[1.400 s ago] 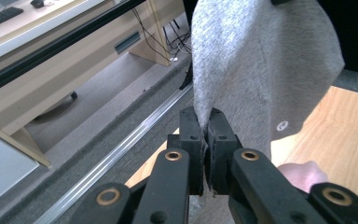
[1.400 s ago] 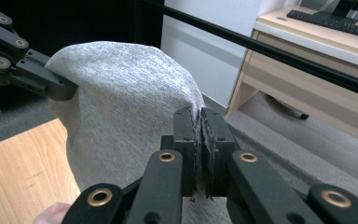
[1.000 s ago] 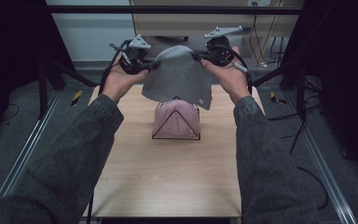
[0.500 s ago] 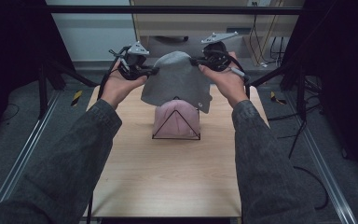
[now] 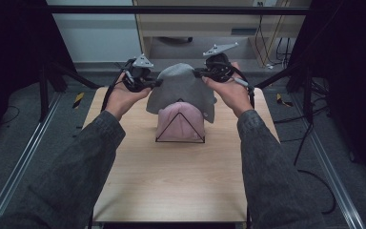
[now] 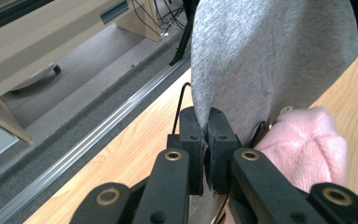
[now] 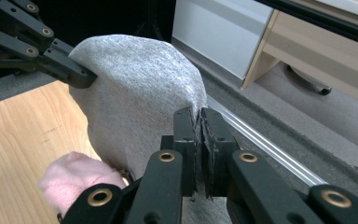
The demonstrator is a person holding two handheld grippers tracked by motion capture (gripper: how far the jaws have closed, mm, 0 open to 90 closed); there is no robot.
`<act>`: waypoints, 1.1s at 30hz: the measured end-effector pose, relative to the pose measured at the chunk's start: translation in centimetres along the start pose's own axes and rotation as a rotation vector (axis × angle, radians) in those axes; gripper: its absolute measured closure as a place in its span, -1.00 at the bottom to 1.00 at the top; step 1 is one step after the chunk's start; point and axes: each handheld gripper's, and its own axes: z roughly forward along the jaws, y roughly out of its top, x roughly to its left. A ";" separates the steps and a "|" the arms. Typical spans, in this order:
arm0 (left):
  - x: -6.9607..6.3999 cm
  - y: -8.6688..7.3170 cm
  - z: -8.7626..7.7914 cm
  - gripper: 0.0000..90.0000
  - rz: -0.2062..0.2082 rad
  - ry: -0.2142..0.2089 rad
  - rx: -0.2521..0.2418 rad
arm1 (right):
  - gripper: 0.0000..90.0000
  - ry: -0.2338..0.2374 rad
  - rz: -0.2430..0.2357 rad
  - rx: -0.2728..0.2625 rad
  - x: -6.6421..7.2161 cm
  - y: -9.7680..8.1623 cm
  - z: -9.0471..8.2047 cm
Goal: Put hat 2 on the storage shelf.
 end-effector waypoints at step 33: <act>-0.3 -3.7 2.2 0.94 -0.034 -0.016 0.054 | 0.91 0.041 0.033 0.064 0.6 -3.3 2.8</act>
